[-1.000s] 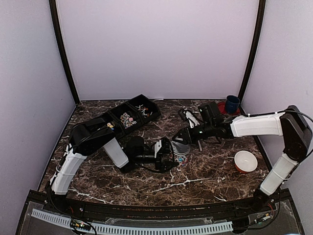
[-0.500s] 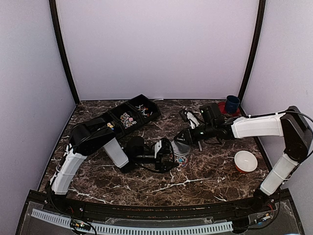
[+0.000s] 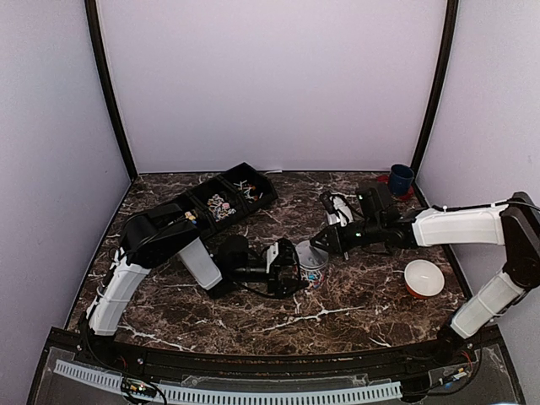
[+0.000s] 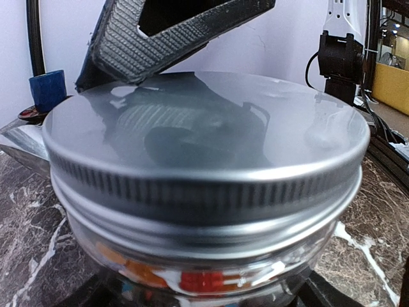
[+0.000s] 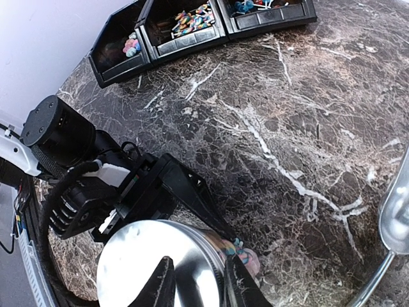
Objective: Pack the candies
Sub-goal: Rotate the bottle lid from the packing bottle.
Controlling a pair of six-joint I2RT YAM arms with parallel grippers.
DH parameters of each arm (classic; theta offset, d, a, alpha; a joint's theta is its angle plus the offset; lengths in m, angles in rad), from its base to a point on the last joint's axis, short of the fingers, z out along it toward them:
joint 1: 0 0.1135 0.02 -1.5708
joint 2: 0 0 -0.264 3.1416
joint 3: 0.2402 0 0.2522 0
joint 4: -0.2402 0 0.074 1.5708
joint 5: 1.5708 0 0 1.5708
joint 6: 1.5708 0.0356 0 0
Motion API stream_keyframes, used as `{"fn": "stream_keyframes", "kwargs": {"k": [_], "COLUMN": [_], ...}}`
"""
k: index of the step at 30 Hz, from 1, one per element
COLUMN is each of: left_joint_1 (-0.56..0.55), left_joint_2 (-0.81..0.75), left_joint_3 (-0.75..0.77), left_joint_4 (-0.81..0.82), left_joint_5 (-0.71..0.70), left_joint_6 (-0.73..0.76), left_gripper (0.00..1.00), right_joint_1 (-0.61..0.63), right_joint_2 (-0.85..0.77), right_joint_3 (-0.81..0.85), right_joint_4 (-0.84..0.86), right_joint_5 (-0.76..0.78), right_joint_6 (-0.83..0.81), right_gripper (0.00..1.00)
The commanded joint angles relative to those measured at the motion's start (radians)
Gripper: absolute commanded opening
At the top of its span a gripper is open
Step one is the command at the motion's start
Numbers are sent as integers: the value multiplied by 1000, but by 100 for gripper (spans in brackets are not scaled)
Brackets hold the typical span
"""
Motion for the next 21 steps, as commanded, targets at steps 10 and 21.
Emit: {"fn": "stream_keyframes", "kwargs": {"k": [10, 21], "left_joint_1": [7, 11], "left_joint_2": [67, 66], "left_joint_3": [-35, -33], "left_joint_4": [-197, -212], "left_joint_5": [-35, -85], "left_joint_6": [-56, -61], "left_gripper": [81, 79], "right_joint_1": [0, 6], "right_joint_2": [-95, -175], "right_joint_3": [-102, -212], "right_joint_4": [13, 20], "right_joint_5": [-8, -20], "right_joint_6": [41, 101], "right_gripper": [19, 16]}}
